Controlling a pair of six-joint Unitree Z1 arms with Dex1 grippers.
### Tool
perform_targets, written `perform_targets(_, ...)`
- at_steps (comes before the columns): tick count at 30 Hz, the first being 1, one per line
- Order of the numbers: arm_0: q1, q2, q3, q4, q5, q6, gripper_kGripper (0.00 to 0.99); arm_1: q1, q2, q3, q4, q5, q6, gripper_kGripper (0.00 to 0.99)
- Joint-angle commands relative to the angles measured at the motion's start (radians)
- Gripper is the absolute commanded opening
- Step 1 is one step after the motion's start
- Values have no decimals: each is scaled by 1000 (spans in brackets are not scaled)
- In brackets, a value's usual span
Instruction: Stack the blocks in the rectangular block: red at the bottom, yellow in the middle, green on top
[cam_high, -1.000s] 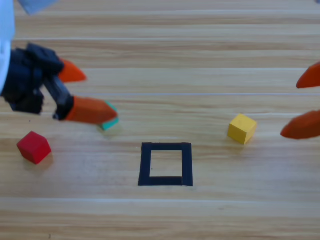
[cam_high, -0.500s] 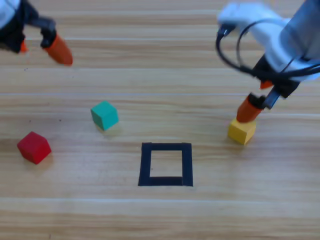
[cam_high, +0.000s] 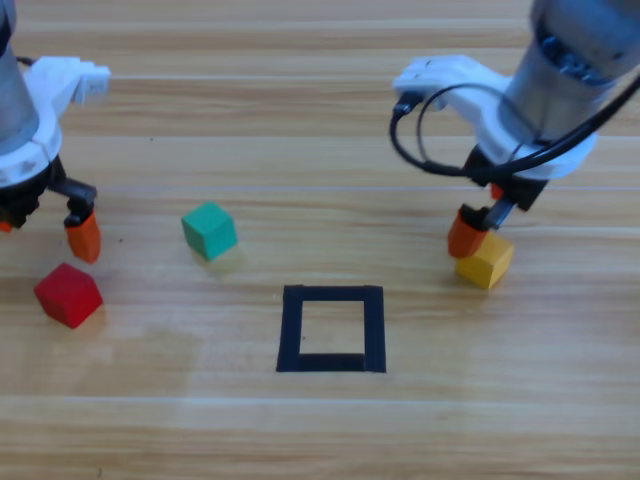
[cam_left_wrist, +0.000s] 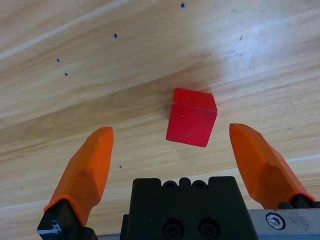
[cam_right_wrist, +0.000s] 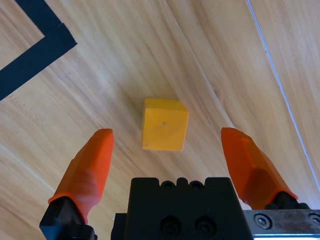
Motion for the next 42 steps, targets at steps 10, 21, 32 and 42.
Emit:
perform_targets(10, -14, 98, 27, -3, -63, 2, 990, -46, 196, -64, 38, -10, 1, 933)
perform_targets(21, -12, 132, 76, -53, -55, -30, 990, -49, 239, -98, 99, -23, 1, 887)
perform_targets(32, -14, 176, 76, -67, -48, -39, 985, -49, 256, -105, 141, -40, 1, 741)
perform_targets(42, -12, 185, 68, -67, -48, -30, 762, -54, 269, -110, 158, -42, 7, 107)
